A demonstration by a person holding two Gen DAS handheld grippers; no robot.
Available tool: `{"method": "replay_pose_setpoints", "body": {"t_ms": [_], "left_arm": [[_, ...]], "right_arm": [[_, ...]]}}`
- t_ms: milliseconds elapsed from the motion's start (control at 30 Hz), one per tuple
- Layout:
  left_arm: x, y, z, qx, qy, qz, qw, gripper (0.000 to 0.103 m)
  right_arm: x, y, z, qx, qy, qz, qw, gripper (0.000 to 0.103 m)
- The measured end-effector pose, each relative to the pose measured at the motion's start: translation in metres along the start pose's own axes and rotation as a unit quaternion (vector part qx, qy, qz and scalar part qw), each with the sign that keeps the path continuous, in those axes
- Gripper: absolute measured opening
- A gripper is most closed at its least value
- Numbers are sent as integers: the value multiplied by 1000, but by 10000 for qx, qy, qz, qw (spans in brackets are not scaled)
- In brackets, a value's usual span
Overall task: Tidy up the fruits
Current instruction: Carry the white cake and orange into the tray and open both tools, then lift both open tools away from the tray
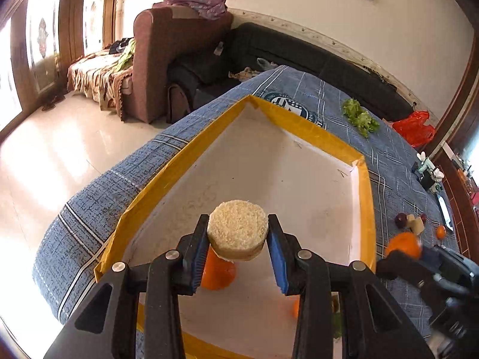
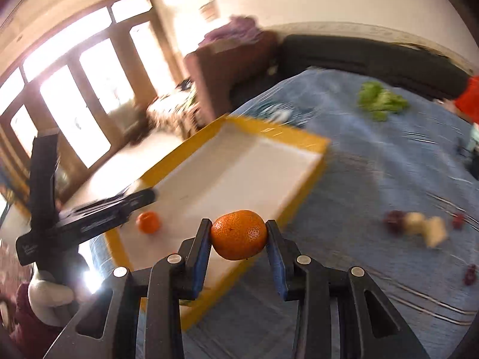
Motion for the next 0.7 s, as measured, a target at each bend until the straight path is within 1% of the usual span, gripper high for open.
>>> {"method": "replay_pose_setpoints", "body": {"t_ms": [100, 200, 300, 400, 467, 567, 633, 700], "left_arm": [[5, 8, 5, -23, -35, 59, 10000, 36], [13, 18, 10, -38, -76, 174, 9998, 36], [17, 25, 12, -132, -177, 243, 9995, 36], [18, 22, 16, -279, -257, 211, 9991, 38], [17, 15, 17, -288, -269, 165, 9991, 41], [15, -3, 20, -329, -322, -13, 9989, 48], [13, -14, 20, -370, -404, -133, 9984, 59], [10, -28, 22, -478, -555, -280, 9969, 62]], "right_arm": [[6, 26, 11, 5, -76, 222, 9997, 40], [12, 48, 14, 54, -19, 463, 9989, 40], [14, 66, 18, 105, 34, 716, 9974, 40], [14, 78, 30, 81, -113, 855, 9962, 40], [11, 83, 35, 106, -198, 898, 9957, 41], [10, 86, 38, 151, -183, 910, 9956, 42], [8, 81, 37, 212, -117, 847, 9961, 42], [8, 74, 35, 208, -60, 762, 9969, 42]]}}
Point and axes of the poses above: each gripper's, at about its wrist camera, not at the fingertips, and y roughly the way its jaws point, z to its left, x to its top, the point moved 5 cm from there along y, roughly the way its jaws point, and after that the axes turned 11 degrees about z, right-handed, at the moved point
